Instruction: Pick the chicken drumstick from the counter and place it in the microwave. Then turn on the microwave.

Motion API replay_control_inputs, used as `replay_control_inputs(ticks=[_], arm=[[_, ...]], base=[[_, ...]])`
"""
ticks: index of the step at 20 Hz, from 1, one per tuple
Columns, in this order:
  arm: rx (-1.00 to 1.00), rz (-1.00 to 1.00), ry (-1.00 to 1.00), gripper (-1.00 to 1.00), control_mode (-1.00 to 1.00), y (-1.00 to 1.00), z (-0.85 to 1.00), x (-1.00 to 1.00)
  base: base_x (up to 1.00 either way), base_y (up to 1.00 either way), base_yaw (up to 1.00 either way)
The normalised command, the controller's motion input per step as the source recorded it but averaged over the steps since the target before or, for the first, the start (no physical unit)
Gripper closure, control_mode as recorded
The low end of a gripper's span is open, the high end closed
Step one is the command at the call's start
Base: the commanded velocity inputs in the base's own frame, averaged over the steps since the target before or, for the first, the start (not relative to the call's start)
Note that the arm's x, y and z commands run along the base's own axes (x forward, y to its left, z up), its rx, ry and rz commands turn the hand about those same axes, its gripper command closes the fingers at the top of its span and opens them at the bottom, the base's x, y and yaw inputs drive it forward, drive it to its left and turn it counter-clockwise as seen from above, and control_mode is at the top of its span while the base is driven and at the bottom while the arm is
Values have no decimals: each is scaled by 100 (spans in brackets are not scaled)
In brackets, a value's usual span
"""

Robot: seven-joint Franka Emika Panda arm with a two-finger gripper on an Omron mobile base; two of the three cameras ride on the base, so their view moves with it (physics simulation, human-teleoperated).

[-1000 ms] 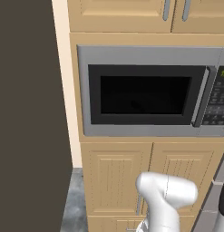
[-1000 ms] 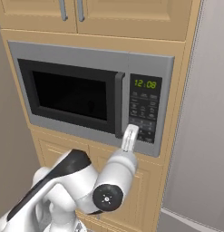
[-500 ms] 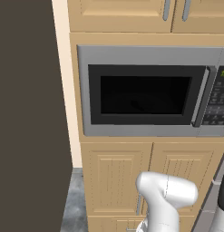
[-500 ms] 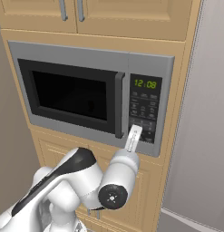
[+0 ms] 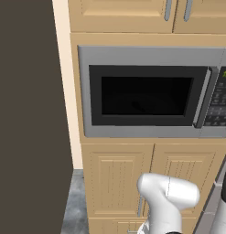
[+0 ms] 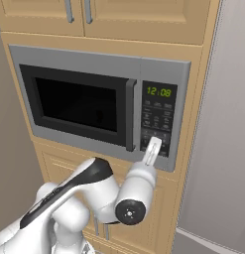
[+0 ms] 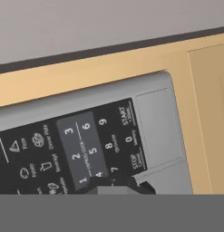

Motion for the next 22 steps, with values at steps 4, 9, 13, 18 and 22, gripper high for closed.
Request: replay_control_inputs(ticks=[4,9,13,18,22], arm=[[6,0,0,100,-100,-8,-11,16],[6,0,-1,100,-100,-8,-11,15],[6,0,0,100,-100,-9,-10,14],[5,0,0,100,-100,-8,-10,15],[6,0,0,100,-100,-11,-9,17]], base=[[0,0,0],[0,0,0],[0,0,0],[0,0,0],[0,0,0]])
